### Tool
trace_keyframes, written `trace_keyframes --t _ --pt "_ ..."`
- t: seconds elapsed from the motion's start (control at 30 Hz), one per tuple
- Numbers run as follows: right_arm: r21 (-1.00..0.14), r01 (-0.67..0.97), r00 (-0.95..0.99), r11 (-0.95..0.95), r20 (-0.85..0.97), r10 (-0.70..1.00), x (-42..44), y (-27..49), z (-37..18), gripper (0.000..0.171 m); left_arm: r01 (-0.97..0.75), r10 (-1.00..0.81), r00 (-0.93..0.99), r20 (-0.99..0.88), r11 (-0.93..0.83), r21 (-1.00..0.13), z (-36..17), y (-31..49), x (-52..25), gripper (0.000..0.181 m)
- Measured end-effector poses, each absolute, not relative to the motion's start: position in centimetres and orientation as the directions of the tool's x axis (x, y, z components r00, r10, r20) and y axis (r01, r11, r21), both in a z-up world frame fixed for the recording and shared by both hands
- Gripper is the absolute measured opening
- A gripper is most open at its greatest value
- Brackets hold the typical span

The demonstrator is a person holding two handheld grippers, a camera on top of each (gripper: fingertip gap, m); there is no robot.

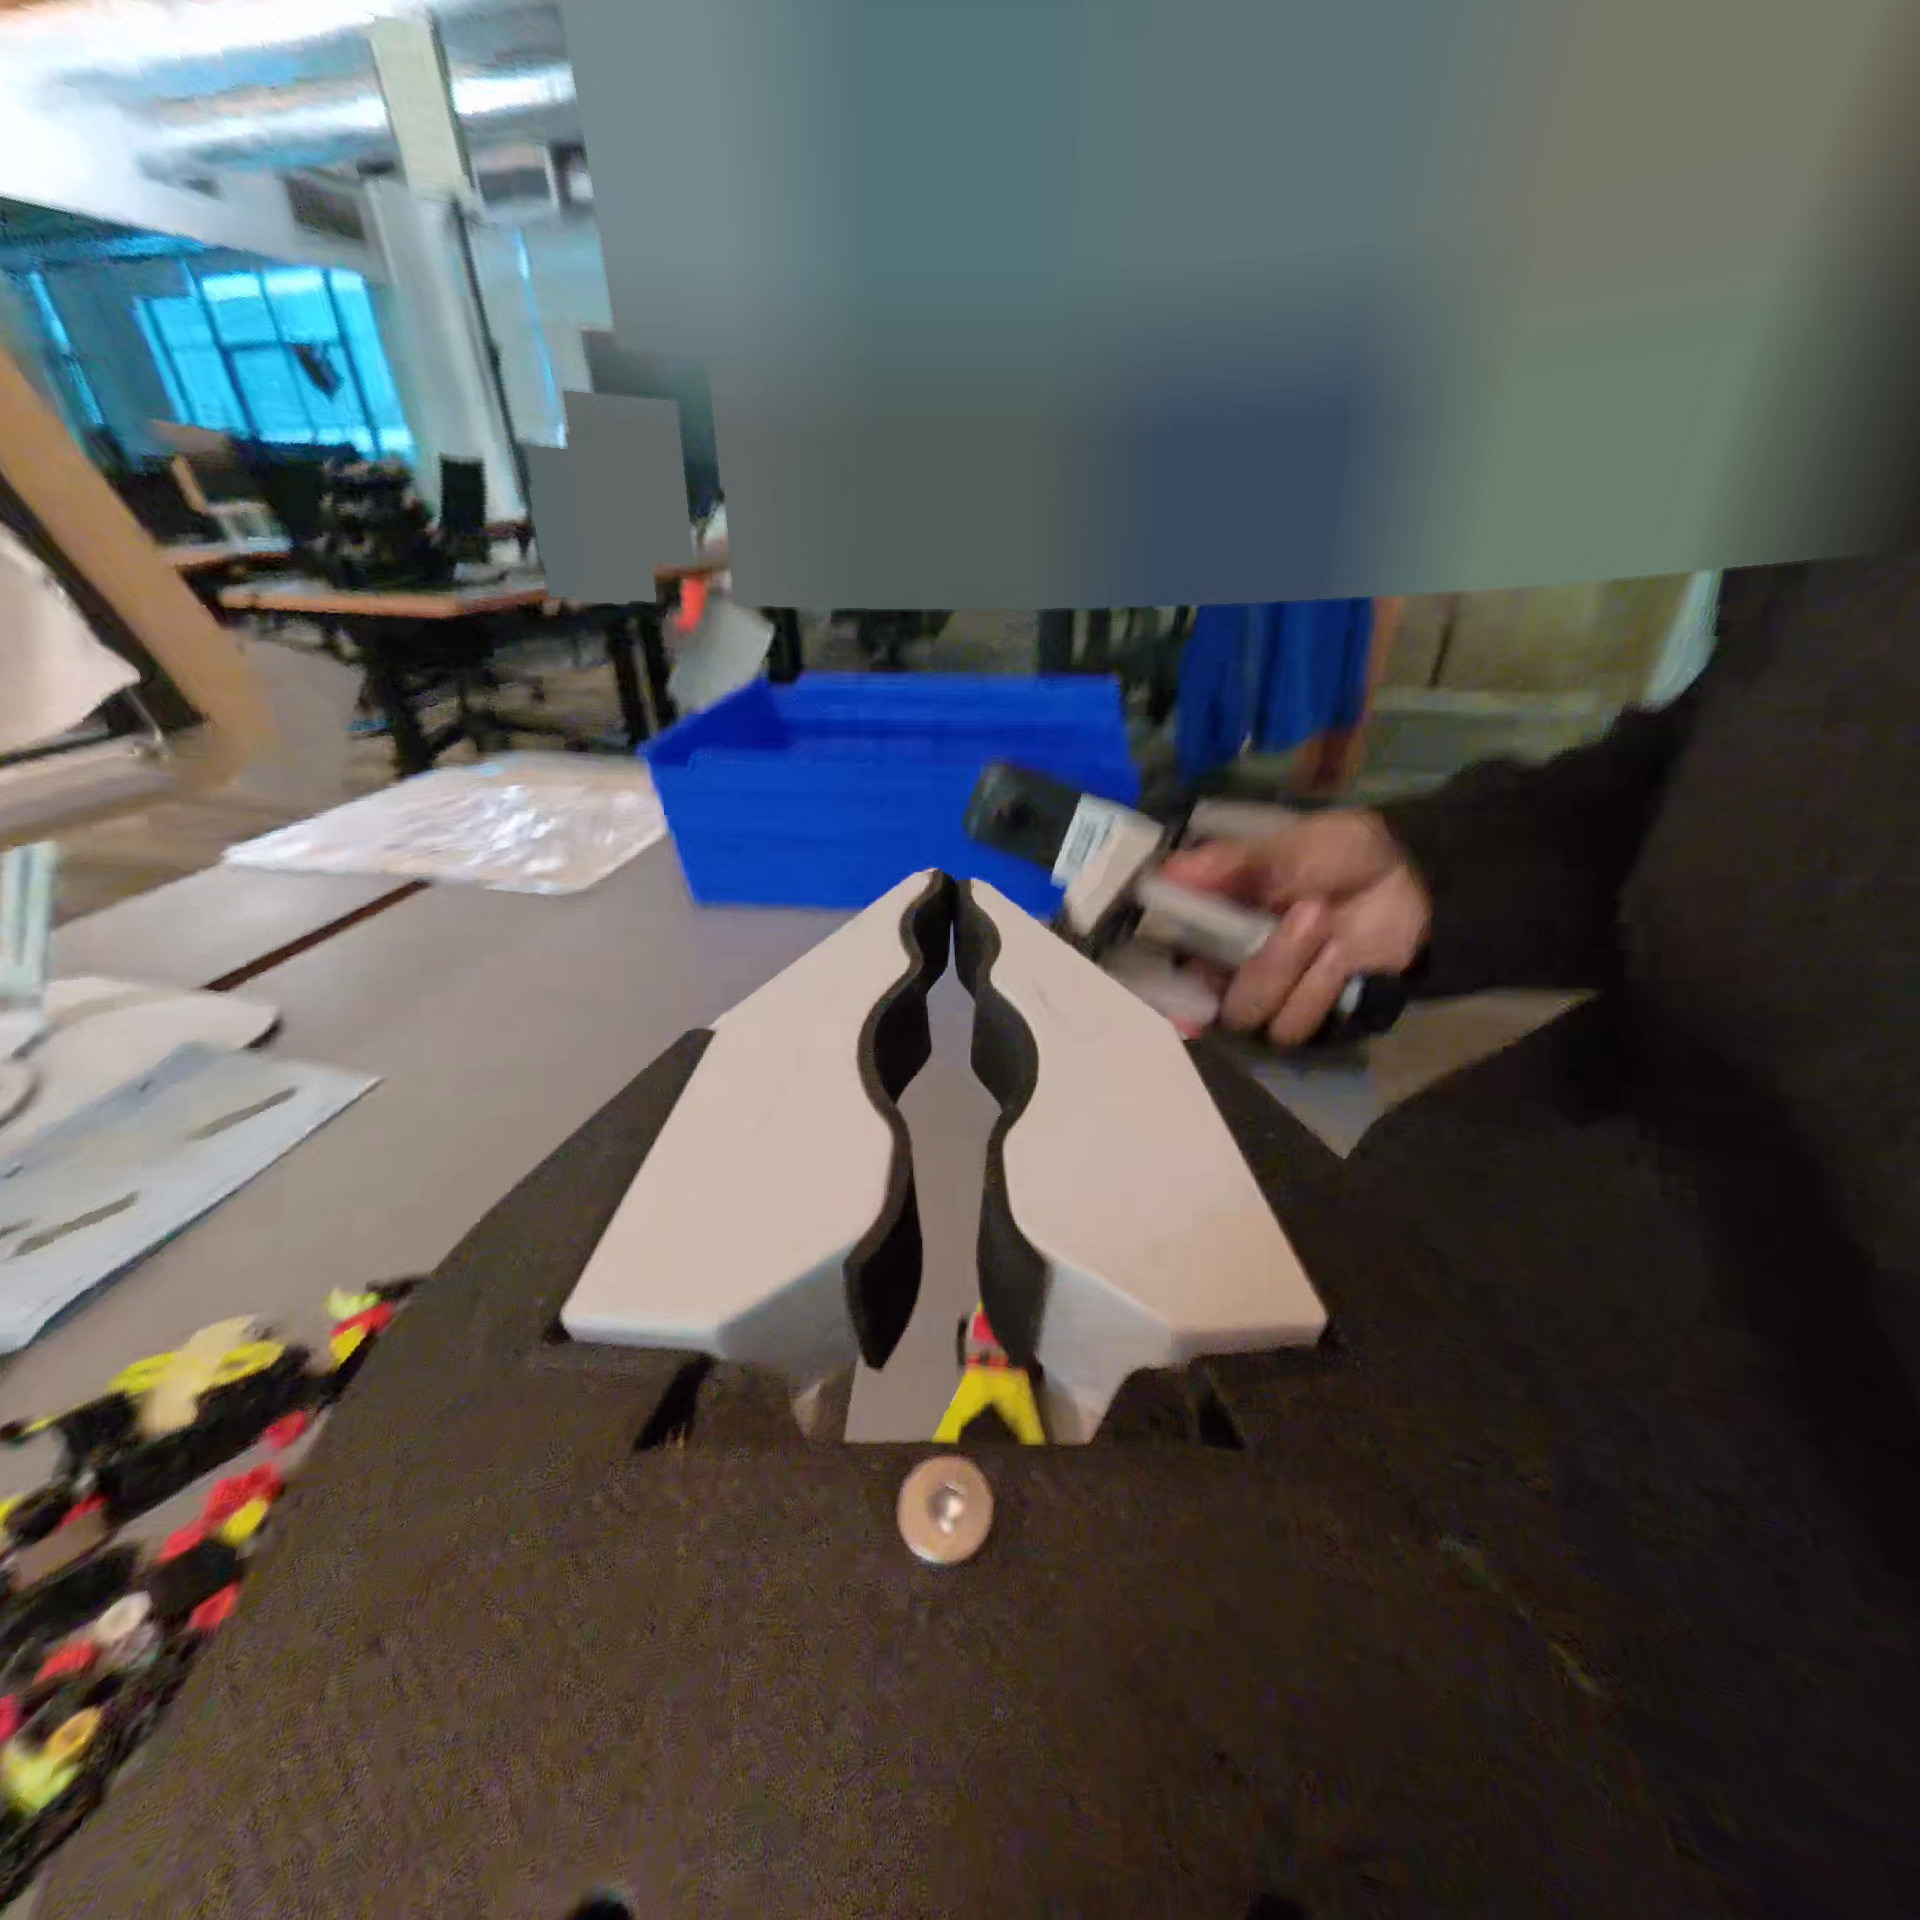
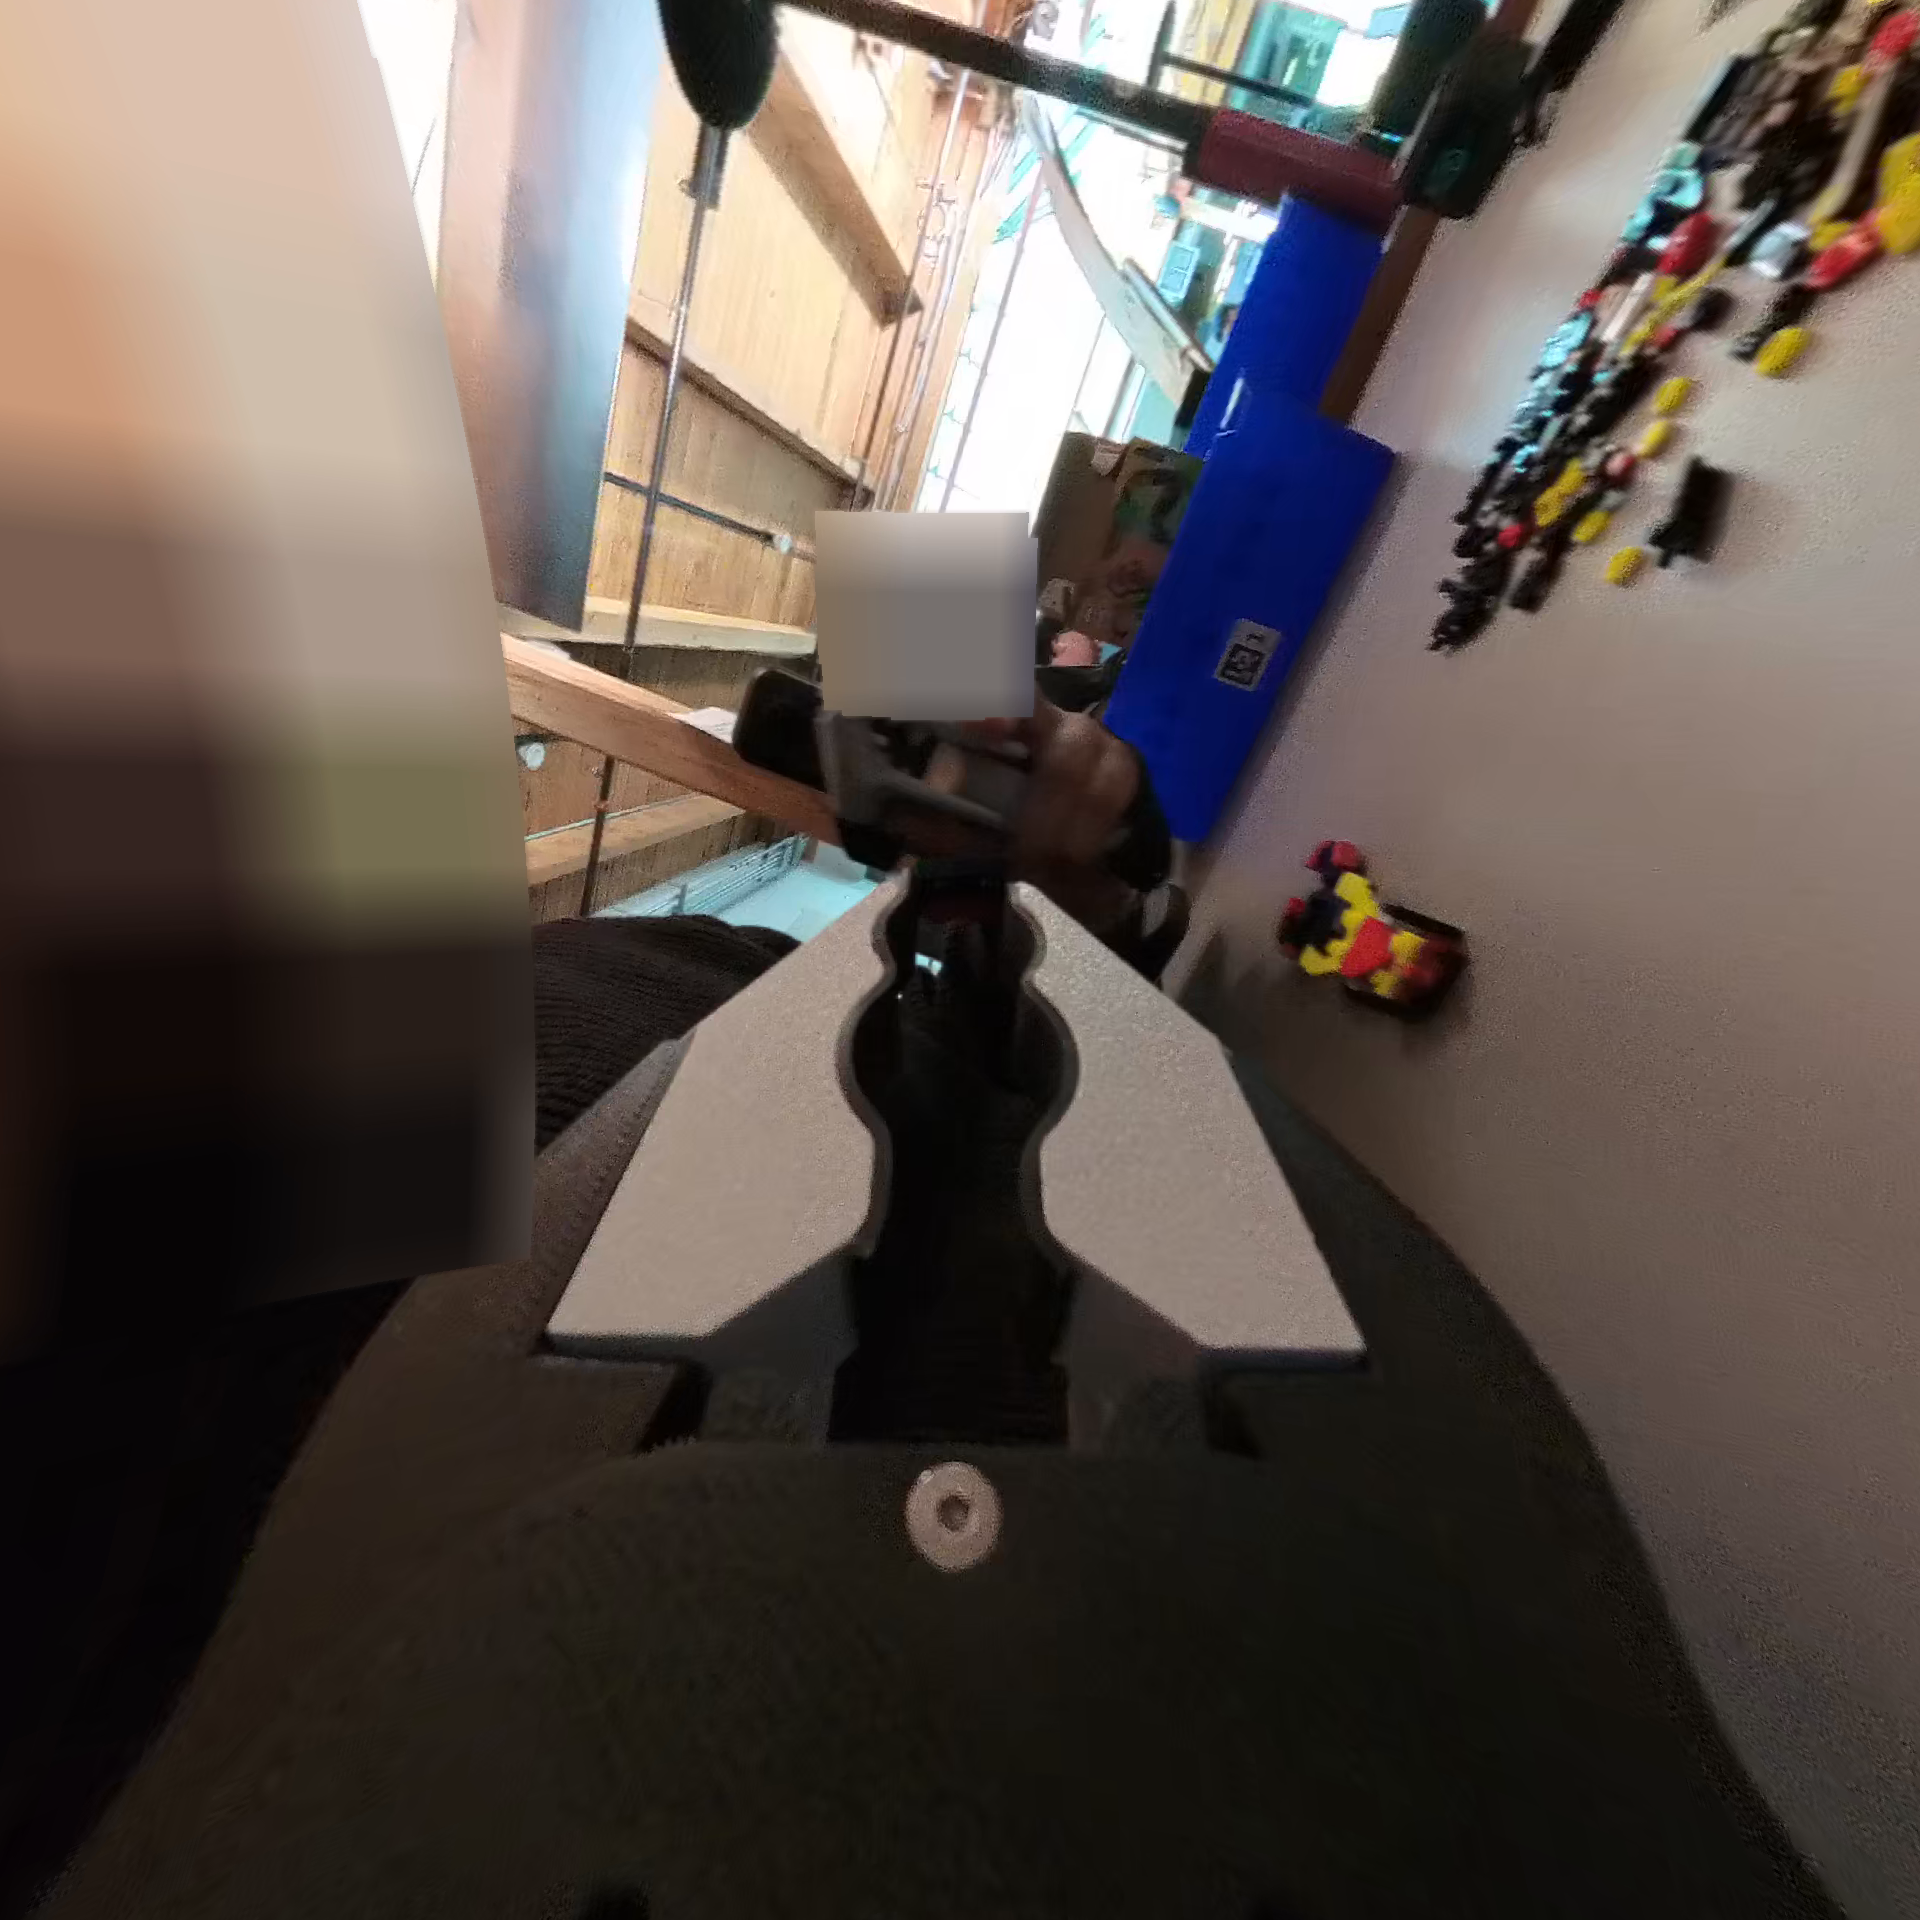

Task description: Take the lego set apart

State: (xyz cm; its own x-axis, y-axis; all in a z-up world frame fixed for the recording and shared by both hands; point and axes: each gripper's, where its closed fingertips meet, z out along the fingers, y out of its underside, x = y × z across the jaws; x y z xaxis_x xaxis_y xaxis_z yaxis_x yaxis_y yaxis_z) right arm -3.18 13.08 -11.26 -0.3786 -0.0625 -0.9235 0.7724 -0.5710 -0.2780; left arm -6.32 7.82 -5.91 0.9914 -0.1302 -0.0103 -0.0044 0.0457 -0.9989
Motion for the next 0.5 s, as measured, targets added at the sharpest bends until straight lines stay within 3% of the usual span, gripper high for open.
trace_keyframes --t 0.13,0.2,0.3,0.5 --pt "-0.365 0.803 -0.422 -0.472 -0.906 -0.017 -3.0 10.5 -10.7 0.016 -0.065 -0.245 0.968 -0.042 -0.085 -0.994 -8.6 9.3 -3.7 0.001" --pt "-0.353 0.841 -0.405 -0.410 -0.913 -0.044 -2.1 9.5 -11.3 0.016 -0.015 -0.337 0.941 0.024 -0.113 -0.993 -9.6 9.3 -2.1 0.038" --pt "-0.321 0.895 -0.370 -0.309 -0.922 -0.115 -0.5 7.7 -11.5 0.016 -0.046 -0.432 0.900 0.050 -0.207 -0.977 -11.4 9.5 0.1 0.054" --pt "-0.311 0.925 -0.344 -0.220 -0.929 -0.137 0.8 6.8 -11.7 0.015 -0.132 -0.530 0.848 0.003 -0.216 -0.967 -12.3 8.9 2.8 0.027"
